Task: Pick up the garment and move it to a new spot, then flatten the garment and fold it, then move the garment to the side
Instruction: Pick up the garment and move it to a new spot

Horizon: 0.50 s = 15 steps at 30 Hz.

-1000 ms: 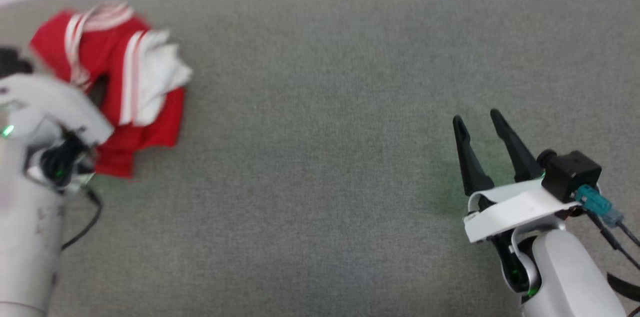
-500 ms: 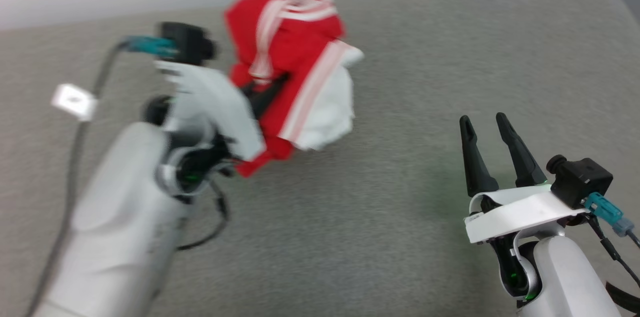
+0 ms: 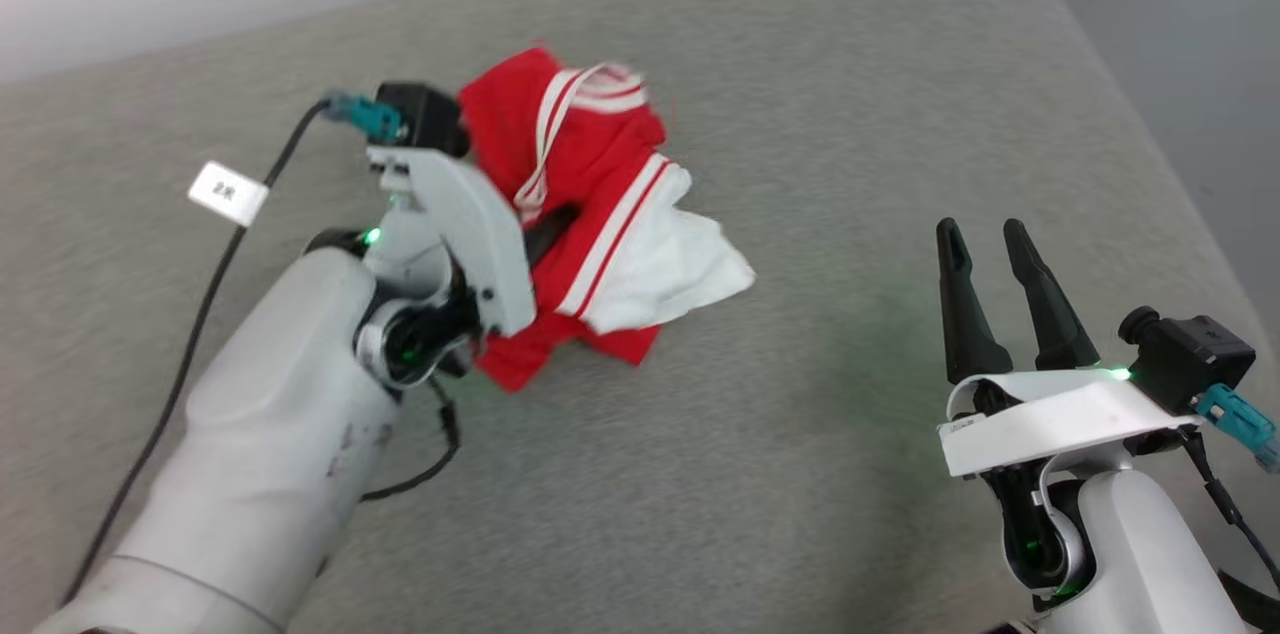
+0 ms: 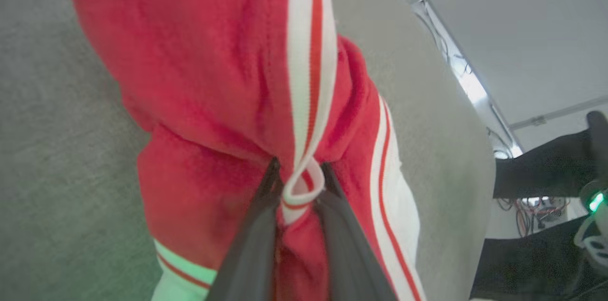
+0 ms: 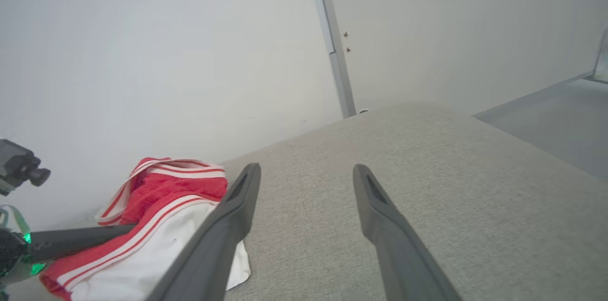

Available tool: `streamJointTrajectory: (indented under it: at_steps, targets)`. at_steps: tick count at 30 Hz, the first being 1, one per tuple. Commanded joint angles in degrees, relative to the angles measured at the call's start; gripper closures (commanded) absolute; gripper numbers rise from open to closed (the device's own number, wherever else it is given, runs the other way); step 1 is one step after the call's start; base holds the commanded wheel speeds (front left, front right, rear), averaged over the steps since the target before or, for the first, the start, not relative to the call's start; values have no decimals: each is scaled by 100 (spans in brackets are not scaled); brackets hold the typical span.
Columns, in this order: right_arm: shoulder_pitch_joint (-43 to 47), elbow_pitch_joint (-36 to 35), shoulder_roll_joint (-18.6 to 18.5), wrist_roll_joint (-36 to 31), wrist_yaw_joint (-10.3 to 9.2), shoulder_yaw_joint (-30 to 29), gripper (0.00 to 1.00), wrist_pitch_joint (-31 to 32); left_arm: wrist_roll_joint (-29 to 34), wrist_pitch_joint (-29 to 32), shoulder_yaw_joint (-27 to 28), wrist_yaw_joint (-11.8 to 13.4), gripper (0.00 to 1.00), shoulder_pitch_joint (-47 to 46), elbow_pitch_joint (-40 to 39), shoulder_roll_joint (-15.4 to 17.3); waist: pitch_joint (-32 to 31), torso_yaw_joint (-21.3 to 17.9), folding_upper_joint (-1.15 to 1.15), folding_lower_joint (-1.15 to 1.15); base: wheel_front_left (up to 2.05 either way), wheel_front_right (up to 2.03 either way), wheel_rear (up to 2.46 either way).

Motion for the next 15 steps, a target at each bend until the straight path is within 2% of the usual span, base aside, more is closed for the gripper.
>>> streamJointTrajectory:
  at_steps: [1,4,9,12,15]
  targets:
    - [79,-21,16,74,-8,10,0,-3,35,31,-265,-18,100,-9,62,138,174,-460,0,0,0,0,0]
    - [72,-51,17,186,-8,-15,0,-3,76,48,-657,-17,100,-27,238,461,260,-566,0,0,0,0,0]
    - [5,-100,16,277,-8,-4,0,-3,716,115,-1718,8,100,-227,578,899,457,-655,0,0,0,0,0]
    - [-62,-129,16,328,-8,27,0,-3,981,240,-2399,29,100,-299,774,1058,580,-699,0,0,0,0,0]
    - [-122,-143,15,355,-8,28,0,-3,1011,247,-2853,43,100,-390,956,1120,651,-708,0,0,0,0,0]
